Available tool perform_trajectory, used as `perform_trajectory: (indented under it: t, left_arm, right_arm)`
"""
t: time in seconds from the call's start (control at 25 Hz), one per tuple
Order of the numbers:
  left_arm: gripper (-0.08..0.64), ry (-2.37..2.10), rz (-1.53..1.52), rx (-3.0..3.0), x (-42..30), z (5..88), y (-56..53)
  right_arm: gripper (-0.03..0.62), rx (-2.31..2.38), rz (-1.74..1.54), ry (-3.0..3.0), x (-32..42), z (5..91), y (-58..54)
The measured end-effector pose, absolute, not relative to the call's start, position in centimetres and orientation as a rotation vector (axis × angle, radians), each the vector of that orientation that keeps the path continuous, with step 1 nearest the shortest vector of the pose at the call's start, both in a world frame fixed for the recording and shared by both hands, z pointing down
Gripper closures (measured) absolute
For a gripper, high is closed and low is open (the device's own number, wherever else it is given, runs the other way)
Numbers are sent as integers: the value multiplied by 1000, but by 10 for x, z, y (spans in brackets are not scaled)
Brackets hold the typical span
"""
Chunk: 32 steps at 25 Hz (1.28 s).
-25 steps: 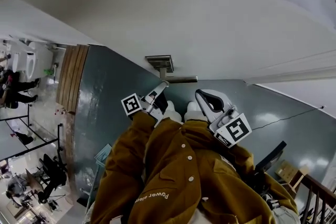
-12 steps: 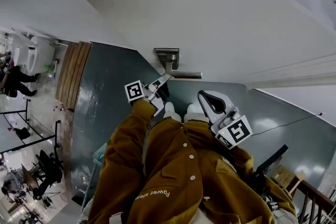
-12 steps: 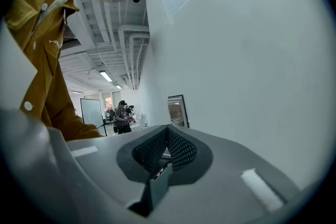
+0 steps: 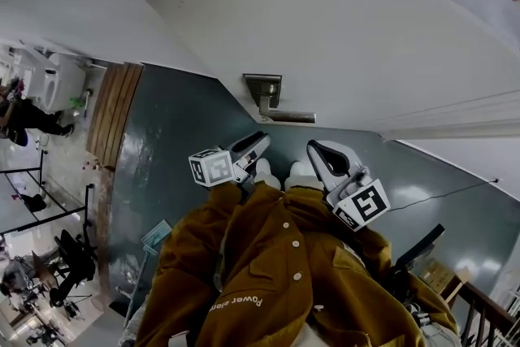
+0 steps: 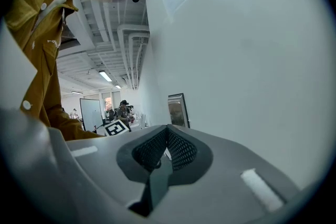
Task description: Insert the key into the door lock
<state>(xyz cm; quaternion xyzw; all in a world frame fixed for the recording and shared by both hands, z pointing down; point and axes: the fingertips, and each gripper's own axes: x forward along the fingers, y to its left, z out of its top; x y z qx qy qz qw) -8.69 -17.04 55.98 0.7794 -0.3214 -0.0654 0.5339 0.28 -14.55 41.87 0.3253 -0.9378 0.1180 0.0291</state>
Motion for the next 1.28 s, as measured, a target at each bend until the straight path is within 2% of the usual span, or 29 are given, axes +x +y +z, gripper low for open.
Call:
perform_trajectory:
  t: [0.2,0.56,1.28]
  left_arm:
    - [557,-892,-46,2095,-77,503,-148]
    - [558,-1139,-5,2341,-61,432,-145]
    - [557,-1132,-9,2340,-60,430,-143]
  right_arm:
    - [584,1029,366,-2873,3,424,-156]
    - [586,1019,380,-2798,-3,441,-164]
    - [586,1021,398,-2792,-6,441,-165]
